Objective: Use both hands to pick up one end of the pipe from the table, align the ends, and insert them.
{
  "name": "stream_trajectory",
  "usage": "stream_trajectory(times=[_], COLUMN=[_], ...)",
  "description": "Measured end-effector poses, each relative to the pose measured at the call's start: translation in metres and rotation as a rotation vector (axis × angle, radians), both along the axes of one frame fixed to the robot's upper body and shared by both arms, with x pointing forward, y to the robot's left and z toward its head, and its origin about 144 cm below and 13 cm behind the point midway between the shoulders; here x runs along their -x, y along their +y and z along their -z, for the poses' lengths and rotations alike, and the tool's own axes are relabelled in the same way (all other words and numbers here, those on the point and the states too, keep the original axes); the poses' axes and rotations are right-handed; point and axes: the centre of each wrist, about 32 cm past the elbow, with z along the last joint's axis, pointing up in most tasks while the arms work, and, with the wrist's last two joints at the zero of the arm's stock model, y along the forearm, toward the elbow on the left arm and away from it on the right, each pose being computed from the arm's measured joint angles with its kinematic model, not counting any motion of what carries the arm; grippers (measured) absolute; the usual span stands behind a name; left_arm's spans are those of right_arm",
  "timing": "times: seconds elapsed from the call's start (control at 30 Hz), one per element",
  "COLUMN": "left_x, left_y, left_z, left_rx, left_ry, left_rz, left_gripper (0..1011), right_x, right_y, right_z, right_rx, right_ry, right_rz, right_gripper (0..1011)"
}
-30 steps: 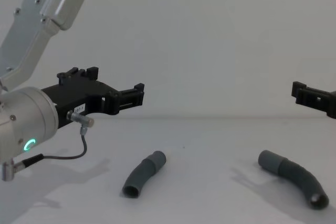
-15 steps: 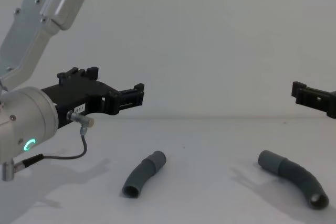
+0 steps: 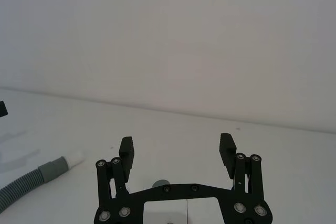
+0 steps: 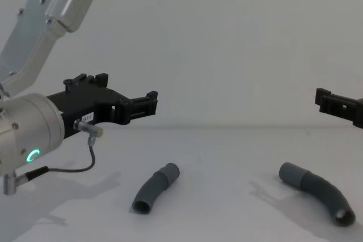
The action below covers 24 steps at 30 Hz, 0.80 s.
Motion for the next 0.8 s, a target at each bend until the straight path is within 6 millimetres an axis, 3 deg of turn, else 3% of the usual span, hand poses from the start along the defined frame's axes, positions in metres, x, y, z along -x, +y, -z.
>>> stream_trajectory(times=[0.3, 0.8], left_x=[-0.001, -0.007], left_y=[0.001, 0.018], left_z=[-0.009, -0.044], left_rx=[-0.004, -0.074], left_ry=[0.059, 0.26], left_rz=[0.036, 0.126], left_gripper=[1000, 1000], right_x=[0.0, 0.0], right_y=[0.0, 0.0], right_z=[0.0, 0.0], right_rx=[0.0, 0.0], right_ry=[0.0, 0.0], right_rz=[0.0, 0.0], right_gripper=[1001, 1001])
